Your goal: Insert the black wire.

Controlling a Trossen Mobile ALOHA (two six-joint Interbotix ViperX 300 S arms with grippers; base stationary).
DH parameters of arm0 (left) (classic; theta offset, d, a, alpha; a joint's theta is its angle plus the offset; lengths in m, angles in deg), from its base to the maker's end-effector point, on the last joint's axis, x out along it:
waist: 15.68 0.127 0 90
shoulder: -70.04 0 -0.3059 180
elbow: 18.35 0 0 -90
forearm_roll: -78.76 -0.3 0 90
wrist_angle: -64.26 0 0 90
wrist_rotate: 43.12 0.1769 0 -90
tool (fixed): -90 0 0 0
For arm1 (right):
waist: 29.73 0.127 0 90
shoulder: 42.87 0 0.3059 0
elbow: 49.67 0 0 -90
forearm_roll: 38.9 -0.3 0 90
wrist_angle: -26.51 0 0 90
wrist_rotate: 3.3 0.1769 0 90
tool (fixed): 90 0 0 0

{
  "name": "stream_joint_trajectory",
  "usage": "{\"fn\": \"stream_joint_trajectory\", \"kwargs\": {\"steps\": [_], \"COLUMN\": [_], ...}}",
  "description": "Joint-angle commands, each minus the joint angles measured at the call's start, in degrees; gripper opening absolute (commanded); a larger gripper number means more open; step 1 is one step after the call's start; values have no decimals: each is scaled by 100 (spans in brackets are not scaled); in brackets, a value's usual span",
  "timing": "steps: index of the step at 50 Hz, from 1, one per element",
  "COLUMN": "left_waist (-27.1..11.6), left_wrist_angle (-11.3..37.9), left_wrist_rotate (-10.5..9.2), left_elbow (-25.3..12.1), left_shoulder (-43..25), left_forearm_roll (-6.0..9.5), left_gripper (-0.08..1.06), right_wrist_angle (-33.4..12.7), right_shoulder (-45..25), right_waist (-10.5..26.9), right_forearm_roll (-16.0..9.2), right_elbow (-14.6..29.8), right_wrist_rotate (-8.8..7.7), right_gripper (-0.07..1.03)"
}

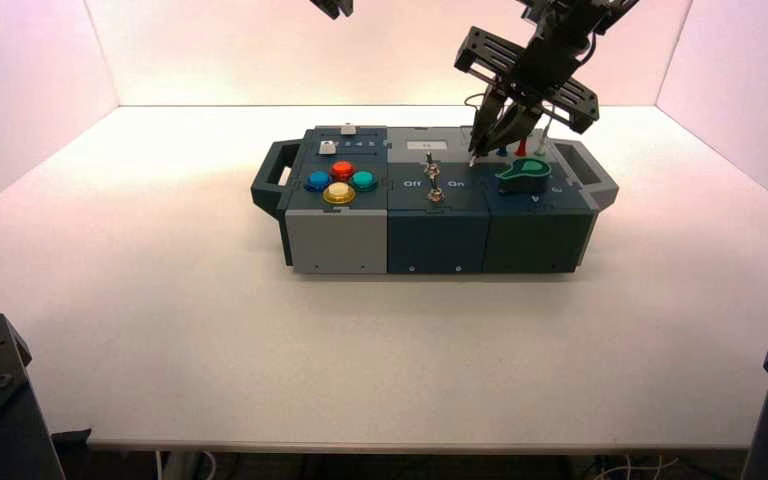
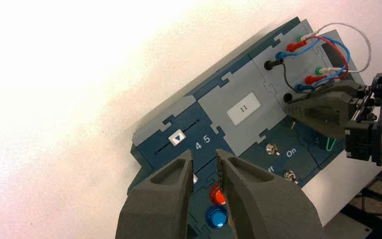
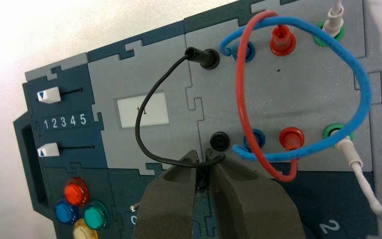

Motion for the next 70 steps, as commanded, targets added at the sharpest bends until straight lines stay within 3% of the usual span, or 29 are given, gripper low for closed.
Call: {"fn": "stream_joint_trajectory", "kwargs": {"steps": [1,43,70], "left_waist": [18,18,18], "left_wrist_angle": [-18,9,9], "left_wrist_rotate": [-9,-9,-9], "left_elbow": [-193,-202,-211], "left_shoulder": [97,53,53], "left_forearm_roll": [35,35,62], "left_gripper": [28,28,28], "right_wrist_angle": [18,308,396], "right_shoulder": [220,211,44], "right_waist": [35,44,123], "right_forearm_roll": [220,1644,2171], "right_elbow": [132,422,475], "right_wrist_rotate": [-35,-62,-79], "right_gripper": [-2,-2,-2]}}
